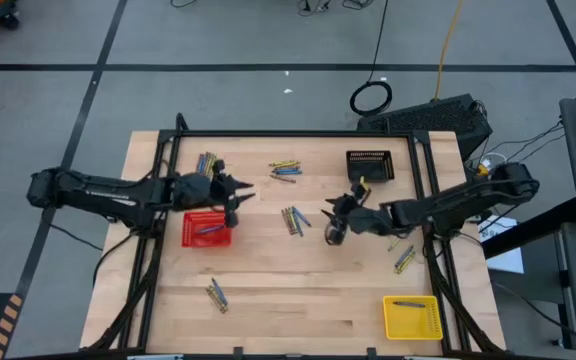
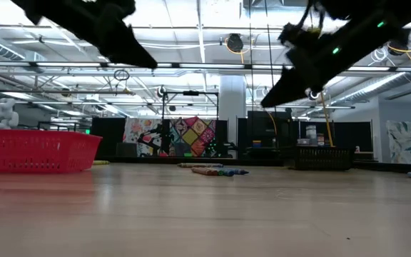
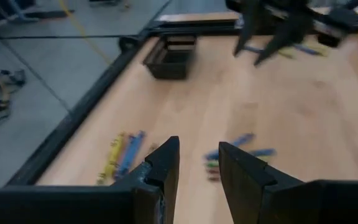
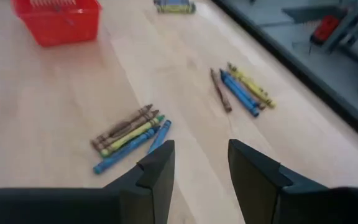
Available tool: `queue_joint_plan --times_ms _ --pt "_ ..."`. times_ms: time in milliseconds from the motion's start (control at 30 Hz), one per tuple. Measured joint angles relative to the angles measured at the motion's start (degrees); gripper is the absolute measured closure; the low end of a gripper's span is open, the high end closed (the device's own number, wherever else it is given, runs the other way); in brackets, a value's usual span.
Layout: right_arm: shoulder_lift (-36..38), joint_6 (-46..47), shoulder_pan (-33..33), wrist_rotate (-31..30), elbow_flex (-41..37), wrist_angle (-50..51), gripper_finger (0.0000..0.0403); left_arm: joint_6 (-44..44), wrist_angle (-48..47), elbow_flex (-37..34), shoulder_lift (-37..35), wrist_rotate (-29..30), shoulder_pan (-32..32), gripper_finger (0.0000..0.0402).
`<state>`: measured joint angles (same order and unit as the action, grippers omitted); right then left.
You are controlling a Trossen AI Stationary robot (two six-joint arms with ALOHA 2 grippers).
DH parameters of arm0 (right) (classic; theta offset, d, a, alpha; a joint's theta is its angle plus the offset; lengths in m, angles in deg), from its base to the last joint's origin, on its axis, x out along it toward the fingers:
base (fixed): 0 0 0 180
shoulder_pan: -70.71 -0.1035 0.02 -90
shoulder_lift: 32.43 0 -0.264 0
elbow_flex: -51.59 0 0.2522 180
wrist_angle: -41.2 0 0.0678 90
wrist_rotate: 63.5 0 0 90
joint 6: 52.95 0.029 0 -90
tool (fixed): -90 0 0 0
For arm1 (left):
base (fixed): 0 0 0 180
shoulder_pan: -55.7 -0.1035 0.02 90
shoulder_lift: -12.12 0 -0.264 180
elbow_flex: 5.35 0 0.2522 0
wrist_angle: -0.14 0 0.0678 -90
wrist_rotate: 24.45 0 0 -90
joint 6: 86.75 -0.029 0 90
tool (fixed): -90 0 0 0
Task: Sort crayons
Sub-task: Put the brown crayon into the black bin
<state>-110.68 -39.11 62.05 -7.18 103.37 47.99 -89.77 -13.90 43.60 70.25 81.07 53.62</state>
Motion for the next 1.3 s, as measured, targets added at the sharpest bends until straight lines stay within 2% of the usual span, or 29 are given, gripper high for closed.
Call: queue_joint_plan --times_ms 267,400,533,767,933,1067,1300 --pt "-11.3 -7.5 15.5 18.8 0.5 -15.6 0.0265 -6.8 12.5 0.0 7.1 -10.8 -9.9 0.0285" --pt "-15.8 -9.6 23.0 28.2 5.0 -13.5 0.0265 -6.8 14.8 0.0 8.5 -11.7 -11.6 0.0285" --pt "-21.2 -13.0 26.8 35.4 10.3 -13.1 0.0265 -6.8 12.4 0.0 6.2 -11.7 -11.6 0.0285" --pt "-29.1 -16.5 28.9 37.1 17.4 -12.8 0.0265 -6.3 -3.7 0.1 -4.4 -4.5 -10.7 0.0285" --pt "-33.7 -16.9 29.4 39.9 21.8 -12.3 0.0265 -5.0 -11.6 0.1 -11.3 -3.3 -10.1 0.0285" --pt "-36.8 -17.0 30.1 39.6 25.1 -7.4 0.0265 -7.5 -13.4 0.1 -13.9 -3.2 -10.3 0.0285" --pt "-36.6 -18.1 29.9 39.5 25.9 -6.1 0.0245 -10.3 -13.9 0.1 -14.4 -1.3 -11.1 0.0285"
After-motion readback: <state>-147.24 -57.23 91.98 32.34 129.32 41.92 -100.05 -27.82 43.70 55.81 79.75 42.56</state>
